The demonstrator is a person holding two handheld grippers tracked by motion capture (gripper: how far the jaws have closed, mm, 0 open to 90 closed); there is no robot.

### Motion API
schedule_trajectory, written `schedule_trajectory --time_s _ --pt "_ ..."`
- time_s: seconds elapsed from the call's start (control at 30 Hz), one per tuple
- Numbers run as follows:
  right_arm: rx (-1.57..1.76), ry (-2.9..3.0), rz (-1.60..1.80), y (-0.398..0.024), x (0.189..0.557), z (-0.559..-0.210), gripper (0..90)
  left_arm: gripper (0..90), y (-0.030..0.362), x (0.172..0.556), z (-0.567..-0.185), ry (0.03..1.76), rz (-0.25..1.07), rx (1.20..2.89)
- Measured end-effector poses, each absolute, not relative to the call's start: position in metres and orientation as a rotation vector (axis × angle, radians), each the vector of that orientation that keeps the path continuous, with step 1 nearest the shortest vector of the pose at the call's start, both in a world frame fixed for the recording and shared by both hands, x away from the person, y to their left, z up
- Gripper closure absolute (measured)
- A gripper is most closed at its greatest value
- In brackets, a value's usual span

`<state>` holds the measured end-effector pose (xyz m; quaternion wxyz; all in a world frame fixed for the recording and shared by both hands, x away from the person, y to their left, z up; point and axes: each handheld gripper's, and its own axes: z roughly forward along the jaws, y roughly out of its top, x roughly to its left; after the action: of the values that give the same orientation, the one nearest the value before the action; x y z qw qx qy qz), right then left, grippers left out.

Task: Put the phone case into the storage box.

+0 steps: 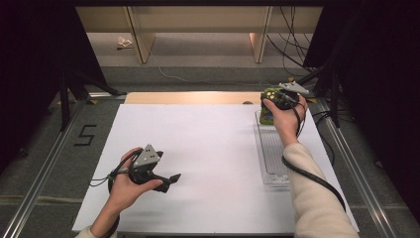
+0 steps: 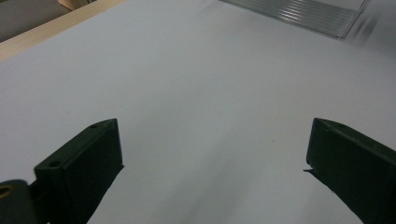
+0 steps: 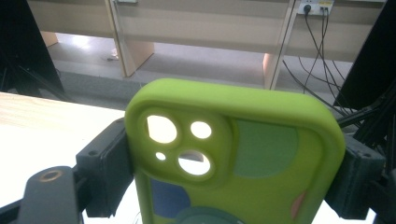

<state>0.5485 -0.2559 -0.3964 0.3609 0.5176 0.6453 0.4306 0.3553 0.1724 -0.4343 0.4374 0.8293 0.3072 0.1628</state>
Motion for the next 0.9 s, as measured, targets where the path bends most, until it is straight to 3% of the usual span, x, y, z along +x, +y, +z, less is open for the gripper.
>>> schedule_trajectory --time_s 0.9 --pt "1.355 1.684 1.073 -0.256 0.557 -0.408 17.5 3.4 0.172 0.355 -0.435 0.765 0.403 2.061"
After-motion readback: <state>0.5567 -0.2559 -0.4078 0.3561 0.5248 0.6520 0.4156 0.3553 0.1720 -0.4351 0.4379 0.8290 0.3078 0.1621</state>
